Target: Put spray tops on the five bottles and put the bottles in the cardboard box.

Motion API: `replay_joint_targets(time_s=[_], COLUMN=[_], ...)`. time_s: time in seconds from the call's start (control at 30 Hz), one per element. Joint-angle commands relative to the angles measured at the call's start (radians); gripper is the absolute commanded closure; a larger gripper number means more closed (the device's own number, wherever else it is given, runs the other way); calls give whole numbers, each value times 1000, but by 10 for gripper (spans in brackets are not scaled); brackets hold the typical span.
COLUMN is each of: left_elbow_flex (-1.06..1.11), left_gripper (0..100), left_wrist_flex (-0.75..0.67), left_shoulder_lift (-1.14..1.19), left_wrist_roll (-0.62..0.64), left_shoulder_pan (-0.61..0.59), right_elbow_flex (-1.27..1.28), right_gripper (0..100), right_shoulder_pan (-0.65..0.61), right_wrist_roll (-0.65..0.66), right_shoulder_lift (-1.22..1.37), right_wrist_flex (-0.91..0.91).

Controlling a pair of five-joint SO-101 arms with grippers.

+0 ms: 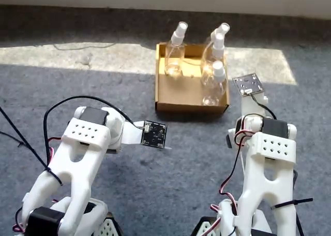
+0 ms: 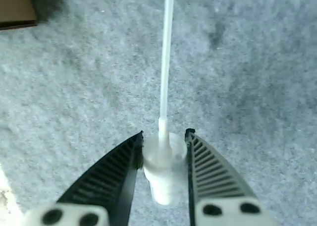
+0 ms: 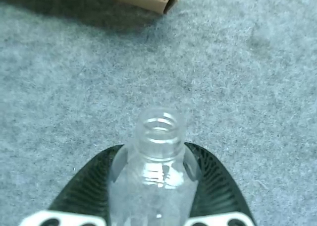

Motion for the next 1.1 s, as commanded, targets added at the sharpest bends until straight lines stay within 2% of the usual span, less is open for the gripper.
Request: replay_joint_targets(time_s=[0.0, 0.17, 0.43, 0.53, 0.67, 0.93, 1.0, 1.07], left_elbow_flex=[-47, -99, -249, -248, -257, -259, -259, -259], left_gripper=[937, 937, 935, 863, 737, 740, 743, 744], left_wrist_flex=[-86, -166, -166, -166, -167, -167, -166, -153], left_shoulder_lift=[15, 165, 389, 410, 410, 257, 186, 101], left_wrist_roll=[-381, -324, -304, -285, -178, -29, 66, 255], left_shoulder_pan=[-27, -33, -33, -53, -110, -196, -197, -197], right_elbow_flex=[-8, -8, -8, -8, -8, -8, -8, -8], right_gripper=[995, 995, 995, 995, 995, 995, 995, 995], right_shoulder_pan=[-8, -8, -8, -8, -8, -8, -8, -5], right_wrist_roll=[-6, -6, -6, -6, -6, -6, -6, -6], right_shoulder_lift=[-31, -31, -31, -31, -31, -31, -31, -31], right_wrist_flex=[8, 8, 8, 8, 8, 8, 10, 10])
